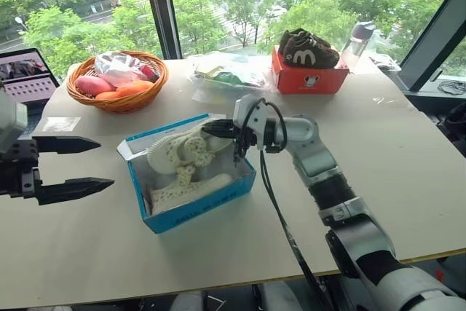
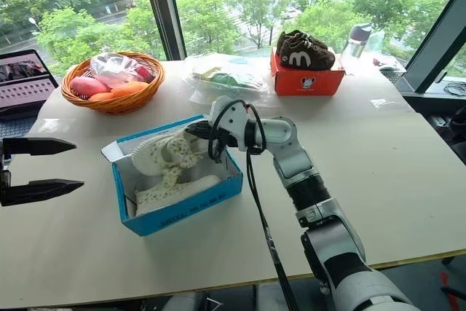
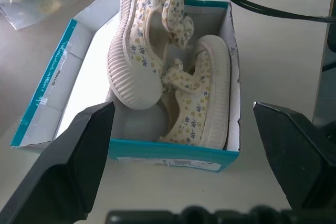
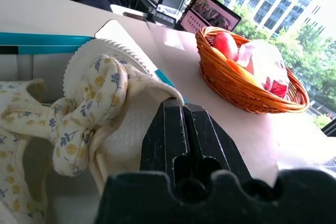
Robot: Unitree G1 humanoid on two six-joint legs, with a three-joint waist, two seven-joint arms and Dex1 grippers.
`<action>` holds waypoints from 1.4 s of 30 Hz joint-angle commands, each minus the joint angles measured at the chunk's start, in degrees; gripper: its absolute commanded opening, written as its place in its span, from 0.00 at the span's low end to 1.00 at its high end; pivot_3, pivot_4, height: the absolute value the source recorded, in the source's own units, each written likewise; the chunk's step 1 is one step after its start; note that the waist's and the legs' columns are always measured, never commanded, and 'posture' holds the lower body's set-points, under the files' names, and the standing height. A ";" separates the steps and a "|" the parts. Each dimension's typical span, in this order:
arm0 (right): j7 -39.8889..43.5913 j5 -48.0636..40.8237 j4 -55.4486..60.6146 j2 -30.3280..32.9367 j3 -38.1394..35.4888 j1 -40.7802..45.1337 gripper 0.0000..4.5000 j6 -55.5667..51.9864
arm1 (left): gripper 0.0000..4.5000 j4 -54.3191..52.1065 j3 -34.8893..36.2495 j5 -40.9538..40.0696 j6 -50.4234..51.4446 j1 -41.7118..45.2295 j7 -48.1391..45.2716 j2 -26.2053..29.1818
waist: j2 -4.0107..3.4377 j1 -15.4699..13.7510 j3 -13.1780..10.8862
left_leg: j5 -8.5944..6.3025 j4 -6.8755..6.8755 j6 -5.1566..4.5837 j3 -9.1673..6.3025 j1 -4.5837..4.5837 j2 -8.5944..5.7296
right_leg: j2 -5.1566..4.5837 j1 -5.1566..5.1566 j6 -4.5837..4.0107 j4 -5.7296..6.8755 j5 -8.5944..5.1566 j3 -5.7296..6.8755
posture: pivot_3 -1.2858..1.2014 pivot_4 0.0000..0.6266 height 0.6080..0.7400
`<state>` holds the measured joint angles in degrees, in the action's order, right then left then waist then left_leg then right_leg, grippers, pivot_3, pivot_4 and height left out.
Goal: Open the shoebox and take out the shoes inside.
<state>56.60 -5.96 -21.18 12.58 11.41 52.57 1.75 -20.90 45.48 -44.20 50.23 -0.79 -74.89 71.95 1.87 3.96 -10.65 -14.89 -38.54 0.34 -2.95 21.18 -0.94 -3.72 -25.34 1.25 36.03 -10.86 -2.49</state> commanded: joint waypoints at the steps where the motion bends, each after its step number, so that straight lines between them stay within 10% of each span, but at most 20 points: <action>1: -1.83 -5.80 2.58 1.25 -6.44 4.34 0.00 -4.41 | 1.00 0.46 -0.61 -0.34 -0.88 1.48 0.18 0.51 | -0.02 0.00 -0.01 | 0.00 0.00 0.00 0.00 0.00 0.00 | 0.00 0.00 0.00 0.00 0.00 0.00 | 0.52 0.24 1.00; 18: 0.59 -10.66 -5.71 25.26 -16.84 7.43 0.00 -26.46 | 1.00 5.85 -12.69 0.25 -5.58 10.27 0.05 0.53 | -0.07 -0.38 -0.06 | -0.05 0.04 -0.09 0.12 0.18 -0.05 | -0.05 -0.04 0.00 -0.21 -0.01 0.03 | 0.52 0.24 1.00; 29: -4.29 -12.93 -18.63 25.38 -20.72 1.69 0.00 -34.91 | 1.00 8.57 -18.95 0.87 -7.91 15.14 -0.25 0.16 | -0.34 0.20 -0.24 | -0.05 -0.01 -0.12 0.29 0.14 -0.05 | -0.02 -0.06 0.00 -0.06 -0.01 -0.17 | 0.52 0.24 1.00; 42: -8.08 -8.76 -23.08 27.72 -20.40 9.86 0.94 -23.87 | 1.00 8.42 -17.82 2.30 -8.21 12.39 -2.01 0.78 | -0.34 0.62 -0.25 | -0.07 -0.04 -0.15 0.33 0.13 -0.04 | 0.01 -0.01 0.02 -0.12 -0.01 -0.20 | 0.52 0.24 1.00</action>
<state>44.28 -13.59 -51.80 40.26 -9.92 60.04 -23.40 -11.87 25.12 -42.72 42.66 12.06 -75.99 71.14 1.52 4.58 -10.90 -14.96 -38.58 0.18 -2.61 21.31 -0.96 -3.68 -25.35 1.26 35.92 -10.87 -2.70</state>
